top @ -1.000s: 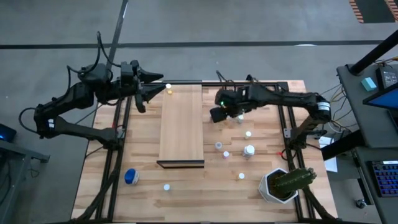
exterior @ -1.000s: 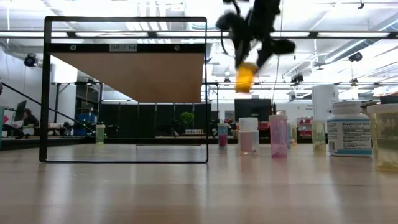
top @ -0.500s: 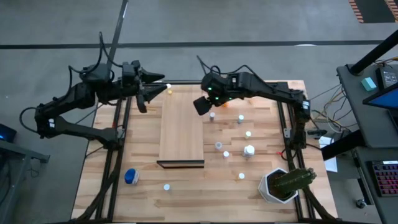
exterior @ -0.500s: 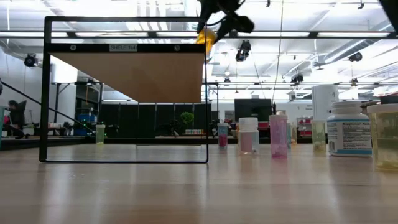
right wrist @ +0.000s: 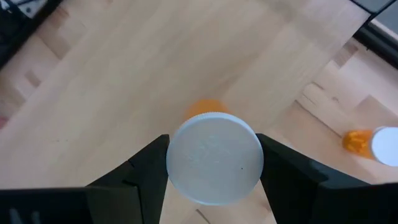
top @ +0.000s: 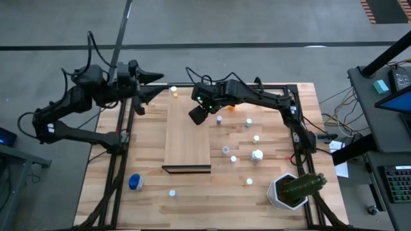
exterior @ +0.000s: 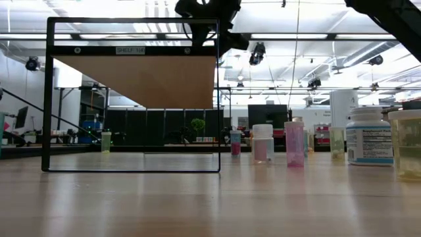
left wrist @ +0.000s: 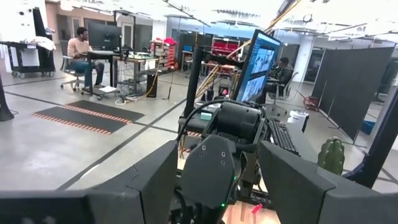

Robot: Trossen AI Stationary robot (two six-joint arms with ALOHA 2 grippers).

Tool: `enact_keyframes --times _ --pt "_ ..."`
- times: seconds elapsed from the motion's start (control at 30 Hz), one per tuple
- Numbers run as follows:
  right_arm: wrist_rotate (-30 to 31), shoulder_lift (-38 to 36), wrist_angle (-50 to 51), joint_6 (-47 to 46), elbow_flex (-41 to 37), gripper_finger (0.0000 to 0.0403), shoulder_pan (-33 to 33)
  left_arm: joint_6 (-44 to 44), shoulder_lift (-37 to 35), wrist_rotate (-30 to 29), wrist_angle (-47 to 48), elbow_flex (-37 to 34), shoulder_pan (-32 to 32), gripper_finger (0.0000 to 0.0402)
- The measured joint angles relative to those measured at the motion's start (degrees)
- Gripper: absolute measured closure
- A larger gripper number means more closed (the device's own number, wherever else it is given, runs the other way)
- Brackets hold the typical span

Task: Pick and place medicine bottles onto shelf by color
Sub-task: Put the center orange capsule bottle on the shelf, then put the top left yellow tablet bottle on the shelf

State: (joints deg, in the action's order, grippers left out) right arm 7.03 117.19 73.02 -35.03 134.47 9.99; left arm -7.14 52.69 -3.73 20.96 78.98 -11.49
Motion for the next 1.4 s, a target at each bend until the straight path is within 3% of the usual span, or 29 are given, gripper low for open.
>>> enact_keyframes --times 0.57,0.87,1.03,1.27,1.4 --pt "0.96 1.13 -0.47 1.47 0.02 0.0194 -0.74 0.04 -0.14 -0.11 0.04 0.0 0.0 0.0194" --pt "0.96 1.13 -0.51 0.77 0.02 0.0117 -0.74 0.07 -0.33 -0.17 0.02 0.0 0.0 0.0194" --pt "0.94 1.01 -1.16 0.77 0.02 0.0095 -0.74 0.07 -0.33 -0.17 0.04 0.0 -0.02 0.0194" --pt "0.36 -2.73 -1.22 3.82 0.42 0.0102 -0.61 0.02 -0.25 -0.15 0.13 0.0 -0.01 0.0194" --pt "0.68 -7.61 2.97 7.99 0.42 0.0132 -1.41 -1.38 -0.27 -0.11 0.65 0.0 -0.02 0.0194"
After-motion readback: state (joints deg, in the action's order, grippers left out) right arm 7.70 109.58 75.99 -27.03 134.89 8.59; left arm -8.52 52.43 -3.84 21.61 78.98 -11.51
